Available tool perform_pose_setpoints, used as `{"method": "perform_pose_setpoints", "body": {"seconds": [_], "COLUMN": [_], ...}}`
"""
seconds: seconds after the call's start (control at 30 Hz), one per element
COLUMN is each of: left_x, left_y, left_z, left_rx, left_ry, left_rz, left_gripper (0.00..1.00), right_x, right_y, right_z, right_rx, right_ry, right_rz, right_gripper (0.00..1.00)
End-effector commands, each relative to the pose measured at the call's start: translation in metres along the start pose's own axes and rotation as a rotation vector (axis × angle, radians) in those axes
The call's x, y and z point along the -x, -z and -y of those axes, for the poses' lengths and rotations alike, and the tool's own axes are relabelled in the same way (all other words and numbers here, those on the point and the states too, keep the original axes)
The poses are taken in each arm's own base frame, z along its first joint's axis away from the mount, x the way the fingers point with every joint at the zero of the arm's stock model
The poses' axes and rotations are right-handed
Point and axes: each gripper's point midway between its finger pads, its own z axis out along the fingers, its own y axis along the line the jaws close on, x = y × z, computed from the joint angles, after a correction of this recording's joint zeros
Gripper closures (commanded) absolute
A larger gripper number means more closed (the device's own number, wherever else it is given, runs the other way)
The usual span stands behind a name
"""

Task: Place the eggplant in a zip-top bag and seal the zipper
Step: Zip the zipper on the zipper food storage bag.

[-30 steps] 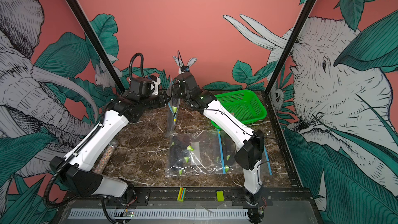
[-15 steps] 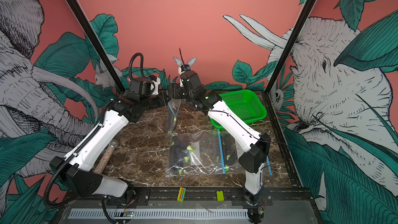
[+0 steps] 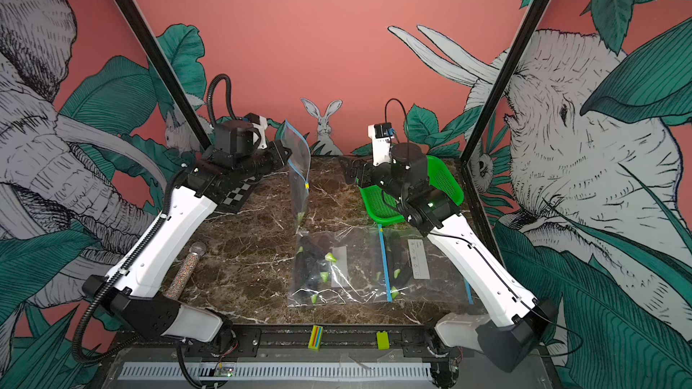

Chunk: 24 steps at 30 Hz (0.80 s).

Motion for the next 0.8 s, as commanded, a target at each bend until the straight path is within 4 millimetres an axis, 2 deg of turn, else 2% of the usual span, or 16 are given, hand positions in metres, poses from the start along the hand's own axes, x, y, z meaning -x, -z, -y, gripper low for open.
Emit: {"method": "perform_pose_setpoints", "body": {"seconds": [0.0,0.1,0.13,0.17,0.23,0.33,0.5,0.77], "left_x": [0.025,0.03,0.031,0.032,0.033,0.03,0.027,0.027], "left_y": [0.005,0.002,0.001,0.0,-0.002,-0.007,-0.01,-0.008], "left_z": [0.011,0.011,0.01,0.009,0.01,0.009,0.006,0.005], "left_rx": [-0.028,-0.037,-0.038,-0.033,-0.046,-0.054,-0.053,-0.052], "left_ry": [0.058,0.1,0.11,0.121,0.138,0.164,0.193,0.193], "left_rz": [0.087,0.119,0.126,0.133,0.141,0.136,0.138,0.146], "left_gripper": [1.0,1.0,1.0,1.0,1.0,1.0,1.0,1.0], "right_x": [0.001,-0.008,-0.022,-0.026,-0.027,-0.029,-0.038,-0.042], "right_y": [0.011,0.017,0.014,0.015,0.015,0.01,-0.001,-0.017], "right_z": [-0.018,-0.025,-0.025,-0.029,-0.036,-0.05,-0.072,-0.1], "right_rx": [0.103,0.144,0.159,0.189,0.231,0.297,0.333,0.389], "right_ry": [0.097,0.133,0.136,0.143,0.136,0.113,0.125,0.131], "right_rz": [0.033,0.005,-0.027,-0.031,-0.017,0.055,0.097,0.118], "right_gripper": [0.14,0.23,0.27,0.33,0.47,0.55,0.59,0.58]}}
